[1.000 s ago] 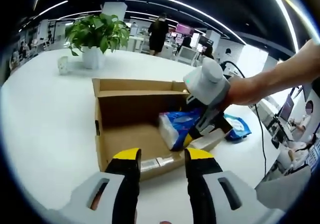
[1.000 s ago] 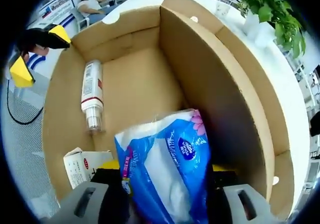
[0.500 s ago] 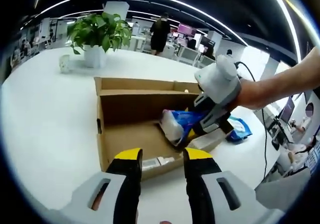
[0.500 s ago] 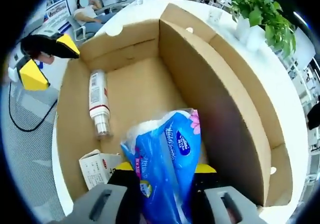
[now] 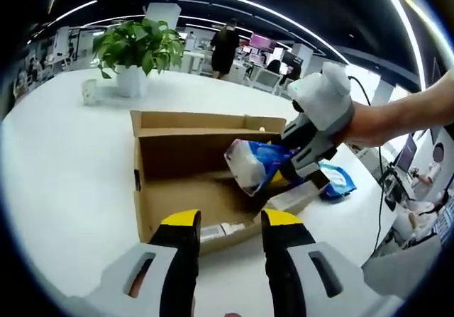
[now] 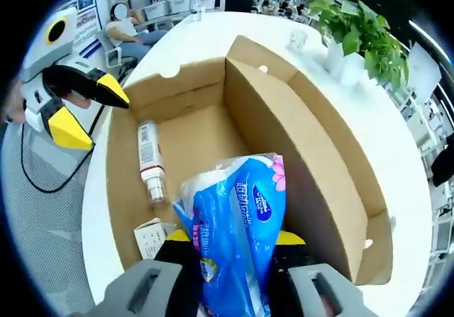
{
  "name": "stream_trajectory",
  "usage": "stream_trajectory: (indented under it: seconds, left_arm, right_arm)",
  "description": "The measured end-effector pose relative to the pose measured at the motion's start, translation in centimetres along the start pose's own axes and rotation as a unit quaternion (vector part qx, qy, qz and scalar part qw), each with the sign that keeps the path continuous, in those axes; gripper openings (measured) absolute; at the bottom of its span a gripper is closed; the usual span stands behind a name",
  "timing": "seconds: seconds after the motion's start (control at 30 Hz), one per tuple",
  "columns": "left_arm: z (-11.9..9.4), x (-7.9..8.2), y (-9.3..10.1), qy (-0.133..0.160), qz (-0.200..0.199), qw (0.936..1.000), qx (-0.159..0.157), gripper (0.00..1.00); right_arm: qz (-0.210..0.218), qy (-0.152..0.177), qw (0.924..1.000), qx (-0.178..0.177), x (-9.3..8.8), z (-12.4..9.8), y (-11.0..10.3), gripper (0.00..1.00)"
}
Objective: Operate the shoe box by opening the lid, removing the specified soft item, and placing it in the target area until the item is outside and the box remains undamaged.
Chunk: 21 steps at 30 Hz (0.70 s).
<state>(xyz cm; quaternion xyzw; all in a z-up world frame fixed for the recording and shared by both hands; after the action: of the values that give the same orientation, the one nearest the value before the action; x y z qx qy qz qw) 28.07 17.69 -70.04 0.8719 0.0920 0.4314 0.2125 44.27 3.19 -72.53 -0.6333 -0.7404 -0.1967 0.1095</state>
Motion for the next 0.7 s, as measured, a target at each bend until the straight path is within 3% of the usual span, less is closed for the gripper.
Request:
stream_trajectory:
  seconds: [0.27, 0.7]
  left_arm:
    - [0.0, 0.0, 0.1, 0.002, -0.002, 1.0, -0.004, 0.34]
    - [0.0, 0.2, 0.4, 0.012, -0.016, 0.9997, -0.016, 0.34]
  right_arm:
    - [0.006, 0.017, 0.9996, -0.021, 0.1, -2.1, 0.5, 0.3]
    - [-0.005, 0.047, 0.9976, -0.05, 1.9, -5.4, 0.9, 0.3]
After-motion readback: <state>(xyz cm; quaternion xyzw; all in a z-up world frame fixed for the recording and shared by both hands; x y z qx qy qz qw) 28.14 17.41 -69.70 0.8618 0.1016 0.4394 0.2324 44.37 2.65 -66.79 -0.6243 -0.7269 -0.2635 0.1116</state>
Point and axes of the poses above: the point that each gripper's makers call its tool centre point, and the gripper's own axes: z roughly forward along the fingers, y roughly to its right, x roughly out of its top, the point moved 9 cm from there along -z, roughly backward along the fingers, and after that the axes turned 11 degrees about -z, right-handed, at the moved point
